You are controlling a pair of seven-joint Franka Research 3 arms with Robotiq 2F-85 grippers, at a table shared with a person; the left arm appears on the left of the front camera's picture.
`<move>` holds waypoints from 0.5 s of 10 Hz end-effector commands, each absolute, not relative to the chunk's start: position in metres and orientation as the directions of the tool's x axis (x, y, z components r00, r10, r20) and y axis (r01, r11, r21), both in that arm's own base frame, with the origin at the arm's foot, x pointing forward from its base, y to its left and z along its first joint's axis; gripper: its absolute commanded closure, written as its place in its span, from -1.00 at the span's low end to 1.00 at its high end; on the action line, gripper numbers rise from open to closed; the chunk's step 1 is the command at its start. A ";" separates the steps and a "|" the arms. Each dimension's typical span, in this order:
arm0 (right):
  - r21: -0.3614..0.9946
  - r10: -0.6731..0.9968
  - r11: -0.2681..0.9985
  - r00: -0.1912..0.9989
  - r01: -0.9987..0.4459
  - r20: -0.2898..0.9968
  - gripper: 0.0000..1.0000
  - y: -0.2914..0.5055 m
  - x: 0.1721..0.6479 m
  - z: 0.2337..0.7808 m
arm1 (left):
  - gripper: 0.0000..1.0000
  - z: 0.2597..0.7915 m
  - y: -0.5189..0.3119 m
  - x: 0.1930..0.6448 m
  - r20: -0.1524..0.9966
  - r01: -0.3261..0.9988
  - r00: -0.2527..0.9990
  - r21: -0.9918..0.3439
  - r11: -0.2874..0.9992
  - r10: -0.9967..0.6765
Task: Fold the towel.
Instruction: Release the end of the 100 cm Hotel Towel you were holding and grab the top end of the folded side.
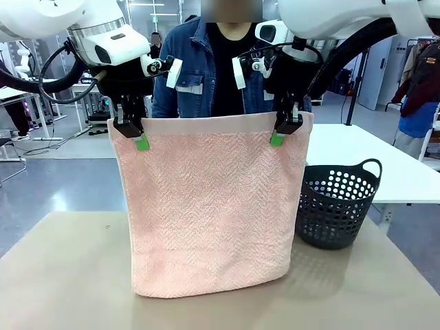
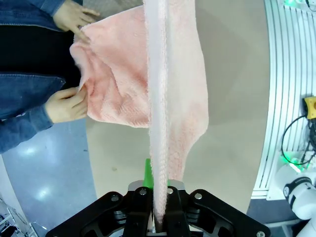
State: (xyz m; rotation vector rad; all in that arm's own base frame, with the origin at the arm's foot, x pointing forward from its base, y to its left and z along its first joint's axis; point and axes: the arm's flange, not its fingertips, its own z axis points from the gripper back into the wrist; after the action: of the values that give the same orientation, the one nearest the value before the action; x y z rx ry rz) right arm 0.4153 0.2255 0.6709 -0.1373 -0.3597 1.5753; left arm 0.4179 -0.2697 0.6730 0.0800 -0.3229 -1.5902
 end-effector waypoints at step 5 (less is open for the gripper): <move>-0.313 0.990 0.001 -0.043 -0.950 0.133 1.00 0.225 0.415 0.671 | 1.00 0.675 -0.269 0.418 0.145 0.966 -0.062 0.259 -0.023 -0.987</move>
State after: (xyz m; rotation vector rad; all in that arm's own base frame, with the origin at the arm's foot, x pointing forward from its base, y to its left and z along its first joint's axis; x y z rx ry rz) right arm 0.4153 0.2255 0.6709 -0.1373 -0.3597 1.5753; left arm 0.4179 -0.2697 0.6730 0.0800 -0.3228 -1.5902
